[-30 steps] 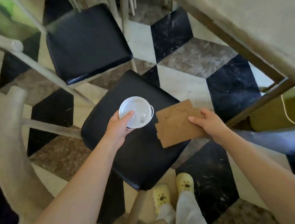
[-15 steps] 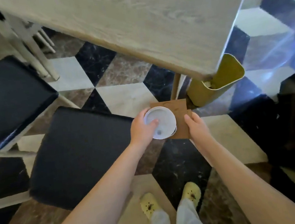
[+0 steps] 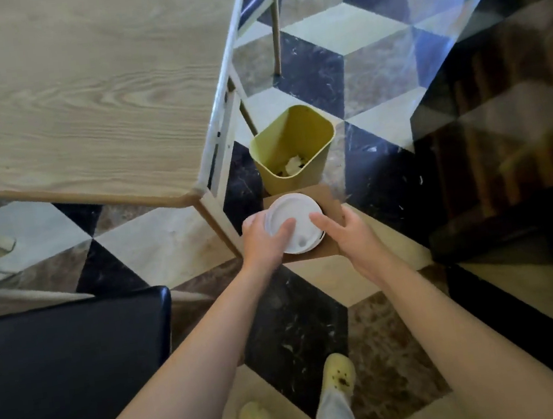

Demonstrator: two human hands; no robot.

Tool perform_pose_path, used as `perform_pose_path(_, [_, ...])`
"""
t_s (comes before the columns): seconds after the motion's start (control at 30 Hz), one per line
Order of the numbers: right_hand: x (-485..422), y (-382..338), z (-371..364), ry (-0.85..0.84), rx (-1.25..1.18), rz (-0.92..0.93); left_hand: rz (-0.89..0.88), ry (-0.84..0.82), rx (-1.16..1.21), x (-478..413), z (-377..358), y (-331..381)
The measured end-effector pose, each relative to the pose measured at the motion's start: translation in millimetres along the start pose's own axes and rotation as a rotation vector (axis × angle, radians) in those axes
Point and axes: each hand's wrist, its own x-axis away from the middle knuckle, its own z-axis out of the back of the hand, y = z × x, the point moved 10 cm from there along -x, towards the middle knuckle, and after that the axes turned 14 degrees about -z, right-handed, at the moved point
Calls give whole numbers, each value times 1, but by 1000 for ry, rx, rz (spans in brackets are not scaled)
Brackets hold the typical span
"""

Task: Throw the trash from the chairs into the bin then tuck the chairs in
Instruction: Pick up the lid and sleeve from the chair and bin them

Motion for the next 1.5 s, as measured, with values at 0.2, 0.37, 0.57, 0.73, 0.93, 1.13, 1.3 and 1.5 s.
perform_pose_path(0.2, [-20,-29,66,2,-26,-15,-11,14,-1,-25,-39,53])
perform_pose_path(0.37, [-30,-70,97,24,-26,-3,-38,17,-15,-52,-49,95])
perform_pose_path(0.57, [-57,-125,117,34,-38,56,-110,29,-27,-105,-54,126])
perform_pose_path(0.73, [-108,-165,135,94,21,36,-125,31,87,-162,-64,136])
perform_pose_path(0.93, [-164,-206,143,167,43,-4,-82,-3,63,-232,-76,142])
perform_pose_path(1.13, [-209,-229,144,187,25,-26,-54,-75,32,-278,-68,142])
perform_pose_path(1.3, [-241,-246,137,213,105,-26,-342,-80,-359,-312,-25,175])
perform_pose_path(1.5, [-268,-274,113,237,191,0,-405,153,-885,-354,72,205])
